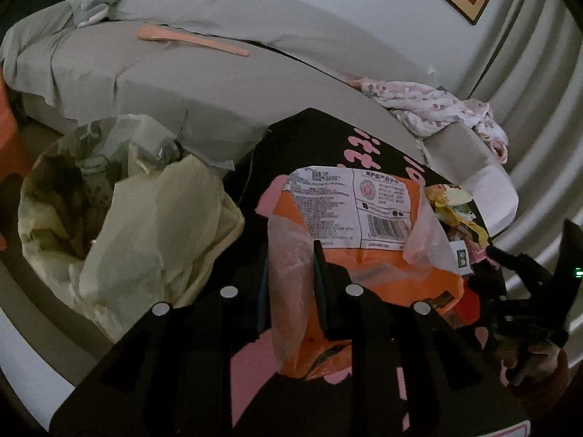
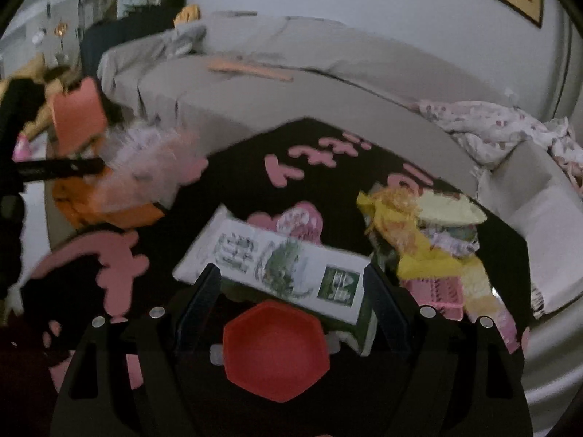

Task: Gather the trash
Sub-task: 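Grasp the orange snack bag with the left gripper while the right gripper reaches the milk carton, then grasp the white milk carton with the right gripper and lift it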

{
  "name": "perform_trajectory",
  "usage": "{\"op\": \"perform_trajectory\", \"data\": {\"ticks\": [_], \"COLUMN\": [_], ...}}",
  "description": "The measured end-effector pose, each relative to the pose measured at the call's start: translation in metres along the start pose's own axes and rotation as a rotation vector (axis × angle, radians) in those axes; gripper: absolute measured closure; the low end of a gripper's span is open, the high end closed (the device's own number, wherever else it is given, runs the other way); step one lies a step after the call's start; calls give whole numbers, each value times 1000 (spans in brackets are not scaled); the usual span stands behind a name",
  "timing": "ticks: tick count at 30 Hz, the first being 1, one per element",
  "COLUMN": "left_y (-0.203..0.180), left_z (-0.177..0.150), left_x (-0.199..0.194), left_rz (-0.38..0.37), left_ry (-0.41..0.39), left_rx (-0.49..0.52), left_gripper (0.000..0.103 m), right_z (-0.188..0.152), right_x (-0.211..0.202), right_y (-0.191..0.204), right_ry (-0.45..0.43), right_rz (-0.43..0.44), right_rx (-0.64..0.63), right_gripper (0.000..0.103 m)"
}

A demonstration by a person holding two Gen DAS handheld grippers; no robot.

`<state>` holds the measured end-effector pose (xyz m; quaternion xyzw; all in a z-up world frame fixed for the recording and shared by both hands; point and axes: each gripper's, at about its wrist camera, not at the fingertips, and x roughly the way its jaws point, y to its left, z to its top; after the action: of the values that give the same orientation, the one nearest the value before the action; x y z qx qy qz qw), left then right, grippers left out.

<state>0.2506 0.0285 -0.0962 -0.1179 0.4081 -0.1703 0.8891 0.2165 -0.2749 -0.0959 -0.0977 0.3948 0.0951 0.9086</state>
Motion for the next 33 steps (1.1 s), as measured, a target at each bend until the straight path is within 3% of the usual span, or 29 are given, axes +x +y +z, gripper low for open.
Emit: {"op": "perform_trajectory", "data": {"ticks": [9,12,17,20,22,26,29,33], "left_y": [-4,-7,-8,-6,-2,5,9,10], "left_z": [-15,-18,-16,-10,-7,-5,-5,-6], "left_x": [15,19,17,10,3,-5,-4,2], "left_rz": [-46,-48,-31,-13,1,17,15,5], "left_ry": [31,41,32,10,-3,-12,-3,15], "left_rx": [-23,-18,-1,-1,-3,-5,-12,-15], "left_gripper": [83,82,82,82,82,82,82,82], "right_z": [-50,-60,-35,-6,10,24,35,38], "right_x": [-8,-19,-28,-14,4,34,49,62], "right_y": [-42,-59,-52,-24,-4,10,8,-2], "right_ry": [136,137,57,47,67,121,159,227], "right_rz": [-162,-178,-20,84,101,106,201,307], "right_rx": [34,83,64,-107,-279,-442,-441,-311], "right_gripper": [26,26,26,26,26,26,26,26]}}
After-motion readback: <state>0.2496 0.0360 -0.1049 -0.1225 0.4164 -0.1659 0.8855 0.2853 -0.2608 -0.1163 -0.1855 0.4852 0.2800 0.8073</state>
